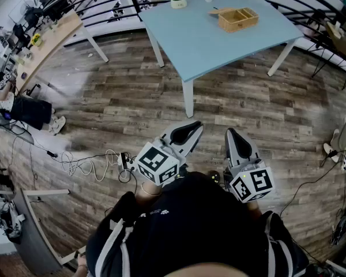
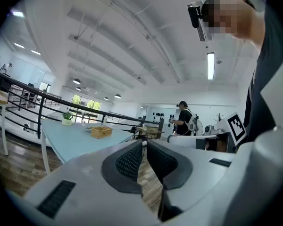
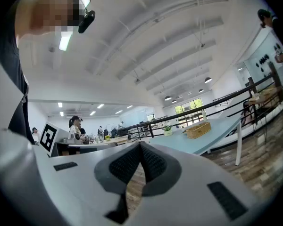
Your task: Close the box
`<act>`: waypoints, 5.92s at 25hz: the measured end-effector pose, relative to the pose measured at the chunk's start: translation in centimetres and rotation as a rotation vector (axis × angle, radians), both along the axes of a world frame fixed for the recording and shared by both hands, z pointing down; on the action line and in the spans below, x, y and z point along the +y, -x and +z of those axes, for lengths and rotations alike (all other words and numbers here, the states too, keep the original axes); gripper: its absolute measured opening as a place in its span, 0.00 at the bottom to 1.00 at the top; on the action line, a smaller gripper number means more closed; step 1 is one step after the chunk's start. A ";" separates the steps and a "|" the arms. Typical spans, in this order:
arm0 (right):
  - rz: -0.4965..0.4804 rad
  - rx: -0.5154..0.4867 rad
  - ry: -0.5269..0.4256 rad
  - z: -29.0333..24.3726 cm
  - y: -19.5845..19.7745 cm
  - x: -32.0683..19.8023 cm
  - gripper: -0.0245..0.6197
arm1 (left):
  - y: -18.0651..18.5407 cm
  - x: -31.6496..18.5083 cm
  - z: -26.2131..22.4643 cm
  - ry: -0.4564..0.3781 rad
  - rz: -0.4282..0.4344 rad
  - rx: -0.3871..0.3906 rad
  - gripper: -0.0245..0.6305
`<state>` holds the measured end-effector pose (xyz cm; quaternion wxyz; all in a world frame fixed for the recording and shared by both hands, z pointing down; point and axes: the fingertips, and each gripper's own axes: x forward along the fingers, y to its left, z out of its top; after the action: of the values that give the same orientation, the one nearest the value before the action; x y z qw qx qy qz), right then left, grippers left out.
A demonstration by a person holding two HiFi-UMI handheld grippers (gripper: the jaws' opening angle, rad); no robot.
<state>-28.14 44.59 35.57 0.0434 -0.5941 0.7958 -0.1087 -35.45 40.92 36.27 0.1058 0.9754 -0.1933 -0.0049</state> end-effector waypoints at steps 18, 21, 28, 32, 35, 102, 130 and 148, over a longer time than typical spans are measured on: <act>-0.093 -0.037 0.004 1.0 -1.4 -1.8 0.04 | -1.1 -0.9 0.6 -0.001 -0.100 -0.020 0.09; -0.138 -0.024 0.001 1.0 -1.3 -2.5 0.04 | -0.9 -1.2 0.7 -0.001 -0.146 -0.022 0.09; -0.257 0.002 0.007 1.0 -2.2 -3.5 0.04 | -1.5 -1.3 0.9 0.006 -0.267 -0.033 0.09; -0.340 0.003 0.004 1.4 -2.0 -3.9 0.04 | -1.4 -1.0 1.3 0.022 -0.337 -0.029 0.09; -0.382 0.003 0.004 1.5 -2.2 -4.0 0.04 | -1.3 -0.7 1.5 0.030 -0.388 -0.033 0.09; 0.306 0.017 0.143 1.9 -18.5 -29.0 0.21 | -15.2 -34.4 3.7 0.136 0.132 0.016 0.12; 0.212 -0.009 0.167 3.7 -34.2 -40.4 0.22 | -28.4 -45.1 5.9 0.213 0.015 -0.026 0.15; -0.093 0.003 0.188 3.7 -43.6 -49.3 0.22 | -35.5 -50.8 6.1 0.276 -0.284 -0.028 0.16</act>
<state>15.44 -4.76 39.27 -0.0188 -0.5584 0.8087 -0.1839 0.00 -9.90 42.39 0.2339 0.9146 -0.3292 0.0204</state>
